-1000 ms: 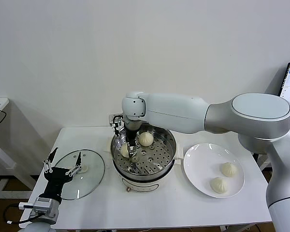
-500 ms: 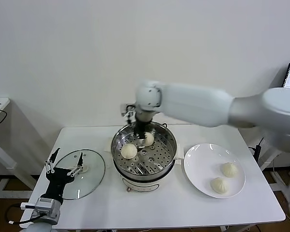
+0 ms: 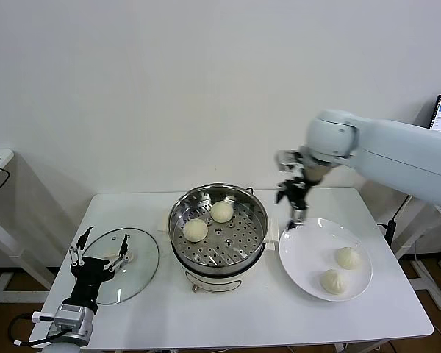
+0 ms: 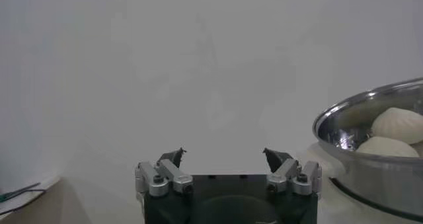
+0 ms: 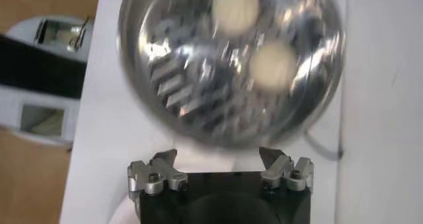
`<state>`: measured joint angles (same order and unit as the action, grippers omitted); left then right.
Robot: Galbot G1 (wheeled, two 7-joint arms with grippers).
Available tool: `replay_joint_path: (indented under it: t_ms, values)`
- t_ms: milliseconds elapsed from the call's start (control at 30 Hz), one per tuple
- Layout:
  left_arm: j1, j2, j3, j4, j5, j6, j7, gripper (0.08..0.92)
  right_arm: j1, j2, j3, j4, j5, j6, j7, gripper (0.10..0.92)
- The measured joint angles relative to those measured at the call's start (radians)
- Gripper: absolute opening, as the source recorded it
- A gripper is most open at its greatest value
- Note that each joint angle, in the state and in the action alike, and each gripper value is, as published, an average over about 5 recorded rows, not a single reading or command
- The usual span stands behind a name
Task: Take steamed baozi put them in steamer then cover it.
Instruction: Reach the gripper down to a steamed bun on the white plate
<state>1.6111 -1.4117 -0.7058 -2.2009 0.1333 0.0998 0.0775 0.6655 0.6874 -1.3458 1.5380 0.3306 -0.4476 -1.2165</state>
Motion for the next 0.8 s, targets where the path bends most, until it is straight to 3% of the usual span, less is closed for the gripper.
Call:
replay_joint_path:
  t_ms: [367, 800]
  values:
    - [0.012, -0.012, 0.002, -0.007, 0.011, -0.005, -0.002, 0.823, -0.229, -0.146, 0.131, -0.001, -0.211, 0.086, -0.046, 0.823]
    - [0.001, -0.016, 0.009, 0.001, 0.017, 0.001, -0.006, 0.823, -0.504, -0.174, 0.311, -0.036, -0.354, 0.126, -0.053, 0.823]
